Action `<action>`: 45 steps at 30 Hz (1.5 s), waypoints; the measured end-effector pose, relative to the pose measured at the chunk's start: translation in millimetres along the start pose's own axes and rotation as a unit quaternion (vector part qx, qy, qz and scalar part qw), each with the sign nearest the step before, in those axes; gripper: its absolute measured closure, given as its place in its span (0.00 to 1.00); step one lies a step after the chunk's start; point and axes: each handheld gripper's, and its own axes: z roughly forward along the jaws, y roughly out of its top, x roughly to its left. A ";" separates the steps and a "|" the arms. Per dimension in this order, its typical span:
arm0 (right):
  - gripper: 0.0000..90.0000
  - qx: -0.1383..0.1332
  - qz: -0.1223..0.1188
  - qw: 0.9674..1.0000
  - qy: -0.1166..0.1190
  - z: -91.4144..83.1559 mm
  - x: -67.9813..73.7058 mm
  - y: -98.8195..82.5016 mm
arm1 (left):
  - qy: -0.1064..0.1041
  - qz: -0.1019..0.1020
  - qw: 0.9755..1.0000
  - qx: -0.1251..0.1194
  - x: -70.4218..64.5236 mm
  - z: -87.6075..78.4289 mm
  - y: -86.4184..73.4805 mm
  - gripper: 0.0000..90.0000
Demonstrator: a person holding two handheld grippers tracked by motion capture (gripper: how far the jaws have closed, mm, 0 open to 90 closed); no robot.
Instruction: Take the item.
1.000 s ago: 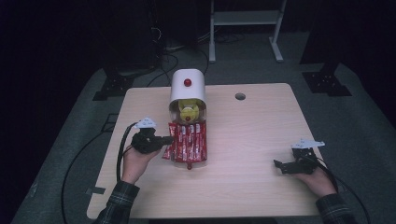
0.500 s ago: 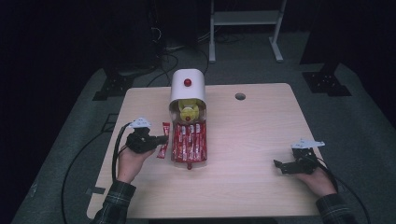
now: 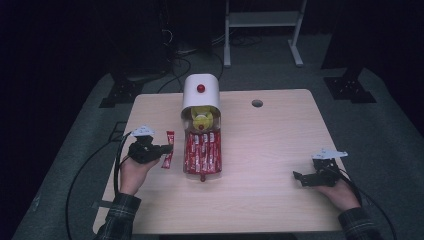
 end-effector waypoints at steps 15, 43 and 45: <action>0.02 0.000 0.000 1.000 0.001 0.0 0.1 0.0 | 0.010 0.000 1.000 0.015 8.5 6.7 -6.2 1.00; 0.02 0.000 0.000 1.000 0.001 -0.1 0.1 0.0 | 0.012 -0.012 0.999 0.045 20.0 27.8 -17.7 1.00; 0.02 0.000 0.000 1.000 0.001 0.0 0.1 0.0 | 0.013 -0.013 0.999 0.047 20.6 29.7 -18.4 1.00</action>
